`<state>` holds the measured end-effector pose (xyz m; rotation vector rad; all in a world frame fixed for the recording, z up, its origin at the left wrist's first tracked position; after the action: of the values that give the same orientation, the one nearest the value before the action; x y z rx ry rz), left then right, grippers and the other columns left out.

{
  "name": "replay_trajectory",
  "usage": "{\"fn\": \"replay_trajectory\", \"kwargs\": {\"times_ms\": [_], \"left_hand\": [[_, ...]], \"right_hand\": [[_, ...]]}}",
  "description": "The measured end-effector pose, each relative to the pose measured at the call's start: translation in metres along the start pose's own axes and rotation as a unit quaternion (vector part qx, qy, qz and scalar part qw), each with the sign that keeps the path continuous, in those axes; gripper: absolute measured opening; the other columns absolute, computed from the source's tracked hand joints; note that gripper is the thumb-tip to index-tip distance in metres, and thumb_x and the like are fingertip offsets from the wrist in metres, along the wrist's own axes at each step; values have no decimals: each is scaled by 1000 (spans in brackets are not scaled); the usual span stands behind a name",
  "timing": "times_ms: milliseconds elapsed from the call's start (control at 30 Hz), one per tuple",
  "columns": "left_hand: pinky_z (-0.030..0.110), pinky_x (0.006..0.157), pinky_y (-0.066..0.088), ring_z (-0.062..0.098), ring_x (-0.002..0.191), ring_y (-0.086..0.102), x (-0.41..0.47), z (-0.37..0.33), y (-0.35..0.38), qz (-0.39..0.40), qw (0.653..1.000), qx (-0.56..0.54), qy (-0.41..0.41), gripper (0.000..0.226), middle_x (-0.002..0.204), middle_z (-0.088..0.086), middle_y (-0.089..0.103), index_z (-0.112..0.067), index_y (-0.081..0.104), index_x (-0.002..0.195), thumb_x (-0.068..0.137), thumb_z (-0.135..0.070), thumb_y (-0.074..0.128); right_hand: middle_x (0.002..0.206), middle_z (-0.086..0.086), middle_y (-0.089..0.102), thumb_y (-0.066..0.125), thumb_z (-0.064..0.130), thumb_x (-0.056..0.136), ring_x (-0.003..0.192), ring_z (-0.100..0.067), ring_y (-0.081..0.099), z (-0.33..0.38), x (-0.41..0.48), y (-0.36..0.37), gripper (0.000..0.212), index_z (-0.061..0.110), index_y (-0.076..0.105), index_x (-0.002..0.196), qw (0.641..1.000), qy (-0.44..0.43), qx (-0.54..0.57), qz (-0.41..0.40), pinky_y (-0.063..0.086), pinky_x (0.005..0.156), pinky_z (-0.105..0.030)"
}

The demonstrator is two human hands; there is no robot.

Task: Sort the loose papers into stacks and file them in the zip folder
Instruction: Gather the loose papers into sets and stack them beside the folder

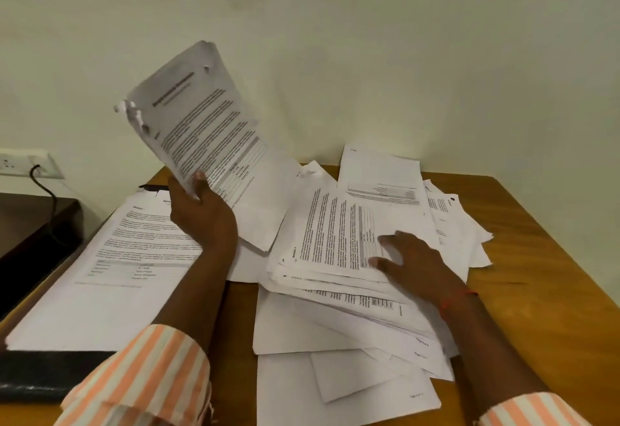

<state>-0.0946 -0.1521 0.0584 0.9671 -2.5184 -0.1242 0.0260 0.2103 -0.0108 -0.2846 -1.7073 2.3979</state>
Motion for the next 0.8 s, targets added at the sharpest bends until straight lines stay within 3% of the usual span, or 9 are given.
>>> {"fn": "replay_trajectory", "kwargs": {"times_ms": [67,167,267,333,400,467,567,700,800], "left_hand": [[11,79,55,7,103,66,3,5,-1,-8,1000,-21,-16,35,122,4,68,-7,59,133,103,-23,58],[13,82,55,2,102,65,5,9,2,4,998,-41,-49,36,122,-1,67,-9,58,136,102,-21,60],[4,70,50,-10,87,60,-7,27,27,111,984,-47,-129,36,109,-13,62,-9,56,135,101,-18,63],[9,63,53,-4,85,64,-23,44,50,220,955,-42,-193,37,106,-11,66,-9,57,134,99,-17,66],[19,68,57,11,89,72,-38,57,65,303,927,-9,-220,32,108,-1,72,-9,62,129,98,-18,67],[30,80,59,19,98,72,-45,65,69,330,916,13,-226,30,113,1,73,-11,65,126,97,-19,68],[44,94,58,23,102,72,-47,66,68,326,915,15,-237,30,117,3,73,-13,65,126,97,-20,68],[44,87,60,25,98,72,-46,76,64,298,903,-24,-310,23,115,6,74,-16,64,121,98,-17,66],[31,71,60,23,97,72,-46,79,62,289,893,-54,-341,27,115,6,73,-13,65,125,99,-16,65]], "right_hand": [[122,-5,56,46,67,93,124,-30,50,0,-2,-2,51,26,60,120,999,10,-47,-23,42,97,-41],[105,-8,62,58,62,91,102,-27,59,-7,-3,-11,48,16,65,103,996,55,-6,-69,50,85,-36],[77,-2,64,68,58,87,76,-21,62,-14,0,-20,45,15,61,74,988,77,35,-126,49,69,-33],[88,-4,63,71,63,80,86,-24,63,-20,4,-26,44,20,62,82,981,68,70,-165,47,73,-31],[115,-10,63,72,66,77,112,-30,59,-27,10,-21,58,19,65,111,981,76,93,-154,48,90,-38],[135,-12,56,71,66,78,126,-33,50,-32,12,-13,76,15,55,132,987,99,48,-121,42,100,-44],[135,-12,55,66,75,76,125,-34,48,-37,15,-14,84,19,51,136,985,121,-16,-120,38,100,-44],[116,-6,63,67,81,69,112,-31,57,-46,19,-14,82,18,58,122,986,138,6,-91,42,93,-41],[83,6,57,77,60,78,89,-25,59,-47,18,-18,47,19,55,87,984,123,71,-105,45,81,-37]]}}
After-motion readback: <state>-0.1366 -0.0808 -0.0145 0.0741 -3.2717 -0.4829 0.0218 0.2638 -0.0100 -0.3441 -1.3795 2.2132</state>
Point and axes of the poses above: each hand's wrist, its own x-axis towards the middle knuckle, its own y-axis out of the palm, z = x × y, the point moved 9 cm from there along x, towards the middle knuckle
